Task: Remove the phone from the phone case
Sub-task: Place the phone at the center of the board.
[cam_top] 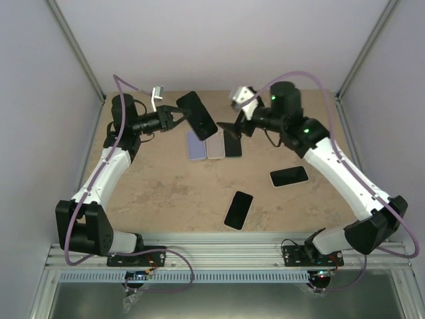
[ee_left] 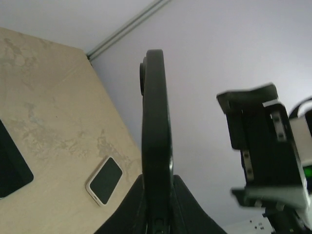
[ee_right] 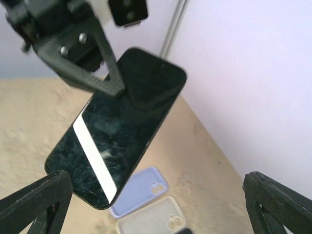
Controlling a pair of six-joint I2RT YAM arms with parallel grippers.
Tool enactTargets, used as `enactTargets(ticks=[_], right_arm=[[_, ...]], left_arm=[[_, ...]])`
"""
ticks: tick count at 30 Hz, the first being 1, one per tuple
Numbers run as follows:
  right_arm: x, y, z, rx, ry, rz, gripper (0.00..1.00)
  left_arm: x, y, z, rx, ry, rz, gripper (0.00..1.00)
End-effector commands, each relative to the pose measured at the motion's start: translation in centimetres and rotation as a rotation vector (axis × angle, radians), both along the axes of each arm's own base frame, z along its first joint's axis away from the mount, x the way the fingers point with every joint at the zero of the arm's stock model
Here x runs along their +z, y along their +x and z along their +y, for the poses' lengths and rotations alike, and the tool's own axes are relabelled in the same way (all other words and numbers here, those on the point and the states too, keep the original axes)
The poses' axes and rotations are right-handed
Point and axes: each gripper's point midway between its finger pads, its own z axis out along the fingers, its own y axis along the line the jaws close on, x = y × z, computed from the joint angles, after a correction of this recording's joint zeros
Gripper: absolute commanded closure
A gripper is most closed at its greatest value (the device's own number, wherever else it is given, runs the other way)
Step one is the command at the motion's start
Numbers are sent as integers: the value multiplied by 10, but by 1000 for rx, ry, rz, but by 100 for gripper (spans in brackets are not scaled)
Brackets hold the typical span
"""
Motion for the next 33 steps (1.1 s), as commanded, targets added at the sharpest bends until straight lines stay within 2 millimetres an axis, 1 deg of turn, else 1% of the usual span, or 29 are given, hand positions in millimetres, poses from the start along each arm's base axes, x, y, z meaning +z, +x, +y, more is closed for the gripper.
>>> enactTargets(ticks=[1,4,8,10,13,17,19,22,24,26,27,29,31,33], right_arm=[[16,-30,-12,183,226,338,3],[7,-27,-20,188,306,471,8],[0,-39,-20,243,360,587,13],[-1,-41,-21,254,383,628,17],[-4,-43,-22,276,404,671,23],[-15,-49,-19,310,434,765,31],[-23,-48,-18,308,444,806,34],[-27,-45,-16,306,453,838,41],[-29,-43,-15,297,456,850,47],[-33,-40,-14,287,457,863,53],[-33,-40,-14,285,458,866,58],[-36,-38,-14,279,458,874,64],[-38,-37,-13,277,459,884,67],[-39,-37,-12,277,460,893,67]], left_arm=[[22,-28,-9,-125,-10,-172,100],[25,-43,-19,-195,-3,-222,100],[26,-61,-32,-260,19,-292,100],[26,-66,-37,-273,39,-319,100],[25,-68,-41,-277,55,-331,100],[26,-72,-46,-290,55,-344,100],[26,-75,-49,-299,61,-355,100],[24,-75,-52,-295,89,-375,100],[24,-75,-52,-290,96,-378,100],[24,-75,-52,-289,96,-377,100],[23,-74,-53,-289,97,-377,100],[22,-74,-54,-288,98,-376,100],[22,-74,-55,-290,100,-377,100],[21,-74,-56,-289,103,-378,100]])
